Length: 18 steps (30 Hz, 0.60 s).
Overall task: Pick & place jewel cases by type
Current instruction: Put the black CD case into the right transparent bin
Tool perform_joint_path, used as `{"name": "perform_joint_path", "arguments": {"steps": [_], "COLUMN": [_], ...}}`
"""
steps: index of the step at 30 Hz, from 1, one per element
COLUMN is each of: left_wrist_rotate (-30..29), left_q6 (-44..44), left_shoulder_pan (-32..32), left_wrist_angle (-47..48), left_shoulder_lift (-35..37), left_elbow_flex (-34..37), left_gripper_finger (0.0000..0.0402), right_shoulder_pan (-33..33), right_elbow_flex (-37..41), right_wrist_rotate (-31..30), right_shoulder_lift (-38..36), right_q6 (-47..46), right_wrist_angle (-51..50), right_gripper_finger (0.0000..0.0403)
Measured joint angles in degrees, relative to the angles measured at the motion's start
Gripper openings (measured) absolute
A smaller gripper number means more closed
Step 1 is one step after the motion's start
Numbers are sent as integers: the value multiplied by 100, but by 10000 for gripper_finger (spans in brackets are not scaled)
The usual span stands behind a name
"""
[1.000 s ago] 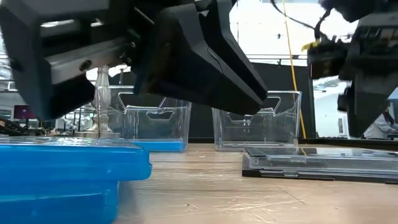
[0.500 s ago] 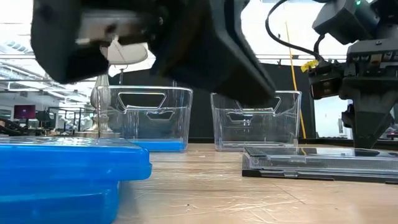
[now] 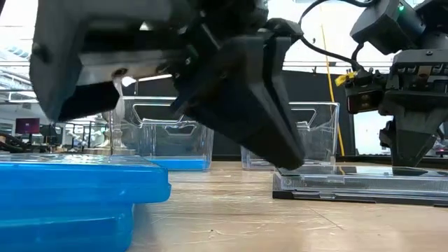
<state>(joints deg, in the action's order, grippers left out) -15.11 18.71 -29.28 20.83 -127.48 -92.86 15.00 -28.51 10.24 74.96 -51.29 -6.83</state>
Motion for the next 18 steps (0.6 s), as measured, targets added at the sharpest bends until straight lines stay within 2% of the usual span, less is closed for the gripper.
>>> {"name": "perform_joint_path", "arguments": {"steps": [2, 10, 18], "left_wrist_rotate": [182, 274, 460], "left_q6": [-148, -437, -492], "left_shoulder_pan": [22, 126, 303], "left_wrist_angle": [-14, 347, 342], "left_shoulder_lift": [2, 4, -44], "left_elbow_flex": [-5, -3, -2], "left_gripper_finger": [24, 5, 31], "right_shoulder_pan": [0, -4, -4], "right_elbow_flex": [6, 11, 11], "right_wrist_rotate": [9, 5, -2], "right_shoulder_lift": [2, 11, 11], "right_q6": [44, 160, 186], "right_wrist_angle": [79, 216, 229], "right_gripper_finger": [198, 198, 198]}}
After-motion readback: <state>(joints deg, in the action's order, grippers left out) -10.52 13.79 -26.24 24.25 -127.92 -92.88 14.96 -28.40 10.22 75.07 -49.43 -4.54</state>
